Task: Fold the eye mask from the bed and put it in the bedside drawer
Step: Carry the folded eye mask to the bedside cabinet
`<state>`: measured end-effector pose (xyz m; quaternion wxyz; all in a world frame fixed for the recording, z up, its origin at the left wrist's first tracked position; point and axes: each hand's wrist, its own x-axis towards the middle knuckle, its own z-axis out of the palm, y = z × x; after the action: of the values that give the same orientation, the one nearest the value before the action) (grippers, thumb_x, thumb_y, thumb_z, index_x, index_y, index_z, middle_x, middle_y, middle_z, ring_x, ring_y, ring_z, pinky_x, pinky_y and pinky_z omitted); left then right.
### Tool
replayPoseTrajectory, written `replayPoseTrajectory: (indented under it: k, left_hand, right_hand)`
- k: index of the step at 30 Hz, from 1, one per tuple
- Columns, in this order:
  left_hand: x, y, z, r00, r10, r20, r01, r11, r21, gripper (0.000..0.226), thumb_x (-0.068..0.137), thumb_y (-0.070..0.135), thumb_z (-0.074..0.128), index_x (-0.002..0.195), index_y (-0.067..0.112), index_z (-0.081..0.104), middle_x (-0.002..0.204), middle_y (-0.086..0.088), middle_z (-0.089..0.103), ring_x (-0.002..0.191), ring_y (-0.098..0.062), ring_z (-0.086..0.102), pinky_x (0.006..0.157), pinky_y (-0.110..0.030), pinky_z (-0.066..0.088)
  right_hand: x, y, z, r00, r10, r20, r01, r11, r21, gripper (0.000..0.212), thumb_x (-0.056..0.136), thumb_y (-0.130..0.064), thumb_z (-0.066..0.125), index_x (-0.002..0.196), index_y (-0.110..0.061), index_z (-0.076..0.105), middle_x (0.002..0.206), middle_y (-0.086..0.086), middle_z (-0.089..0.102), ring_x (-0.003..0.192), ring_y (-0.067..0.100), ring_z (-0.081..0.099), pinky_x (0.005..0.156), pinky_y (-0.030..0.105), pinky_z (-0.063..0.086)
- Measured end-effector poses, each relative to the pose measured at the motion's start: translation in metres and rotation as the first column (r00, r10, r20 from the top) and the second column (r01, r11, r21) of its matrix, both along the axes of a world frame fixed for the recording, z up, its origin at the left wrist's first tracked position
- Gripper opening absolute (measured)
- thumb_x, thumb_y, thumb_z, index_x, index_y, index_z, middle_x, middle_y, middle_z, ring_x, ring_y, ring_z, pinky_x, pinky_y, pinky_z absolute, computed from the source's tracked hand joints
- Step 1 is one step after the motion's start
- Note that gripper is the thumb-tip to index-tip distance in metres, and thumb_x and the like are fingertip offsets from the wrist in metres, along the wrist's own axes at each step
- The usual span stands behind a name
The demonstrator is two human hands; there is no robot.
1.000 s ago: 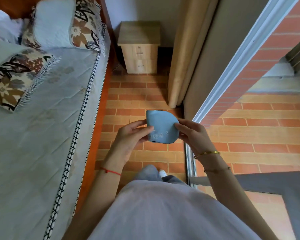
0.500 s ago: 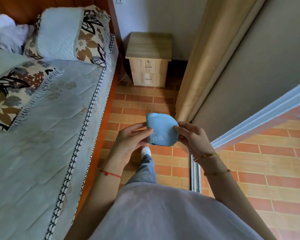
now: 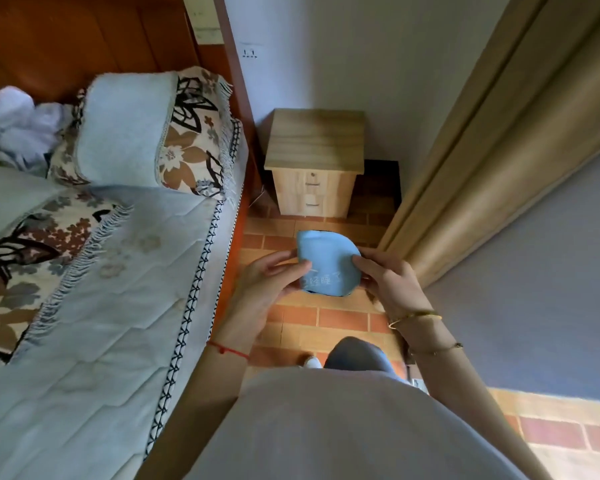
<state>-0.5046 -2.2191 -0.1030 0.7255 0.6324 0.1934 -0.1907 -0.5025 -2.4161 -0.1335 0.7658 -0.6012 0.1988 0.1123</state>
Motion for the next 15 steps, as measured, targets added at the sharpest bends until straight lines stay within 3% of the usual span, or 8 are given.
replayPoseTrajectory:
  k: [4, 7, 9, 12, 15]
  left_hand:
    - [0.054, 0.002, -0.004, 1.000, 0.018, -0.023, -0.018, 1.000, -0.014, 0.042, 0.079, 0.010, 0.076, 0.120, 0.005, 0.065, 0.107, -0.014, 0.074, 0.093, -0.022, 0.072, 0.087, -0.031, 0.058]
    - [0.096, -0.001, -0.007, 0.999, 0.026, -0.021, -0.026, 1.000, -0.007, 0.037, 0.081, 0.009, 0.074, 0.117, 0.004, 0.067, 0.102, -0.012, 0.074, 0.083, -0.017, 0.070, 0.077, -0.024, 0.059]
    - [0.127, -0.004, -0.010, 1.000, 0.021, -0.006, -0.021, 1.000, -0.005, 0.034, 0.081, 0.010, 0.074, 0.114, 0.005, 0.069, 0.100, -0.010, 0.074, 0.083, -0.016, 0.069, 0.074, -0.021, 0.059]
    - [0.177, -0.010, -0.014, 1.000, 0.022, -0.012, -0.022, 1.000, -0.016, 0.035, 0.082, 0.007, 0.073, 0.116, 0.002, 0.068, 0.102, -0.014, 0.071, 0.085, -0.019, 0.066, 0.082, -0.029, 0.056]
    - [0.231, -0.017, -0.015, 1.000, 0.016, -0.023, -0.017, 0.999, -0.039, 0.038, 0.082, 0.006, 0.072, 0.119, 0.001, 0.066, 0.109, -0.015, 0.072, 0.086, -0.016, 0.068, 0.076, -0.021, 0.058]
  right_hand:
    - [0.055, 0.002, -0.006, 1.000, 0.008, 0.006, -0.008, 1.000, 0.020, 0.013, 0.085, -0.006, 0.063, 0.091, -0.012, 0.073, 0.085, 0.002, 0.073, 0.078, 0.012, 0.067, 0.063, 0.020, 0.053]
    - [0.097, 0.000, -0.010, 1.000, 0.025, 0.006, -0.025, 1.000, 0.017, 0.016, 0.084, -0.008, 0.064, 0.083, -0.018, 0.077, 0.083, -0.004, 0.075, 0.079, 0.010, 0.069, 0.067, 0.020, 0.053]
    - [0.130, -0.003, -0.013, 0.999, 0.034, 0.002, -0.034, 0.999, -0.007, 0.015, 0.085, -0.010, 0.064, 0.087, -0.019, 0.076, 0.089, -0.002, 0.075, 0.087, 0.013, 0.068, 0.074, 0.025, 0.053]
    - [0.183, -0.007, -0.015, 0.998, 0.047, -0.029, -0.048, 0.998, -0.035, 0.020, 0.089, -0.009, 0.060, 0.106, -0.010, 0.069, 0.106, 0.009, 0.068, 0.097, 0.022, 0.063, 0.080, 0.031, 0.052]
    - [0.239, -0.013, -0.010, 0.997, 0.048, -0.065, -0.050, 0.998, -0.028, 0.024, 0.091, -0.007, 0.056, 0.114, -0.005, 0.062, 0.113, 0.012, 0.063, 0.102, 0.024, 0.060, 0.079, 0.030, 0.054]
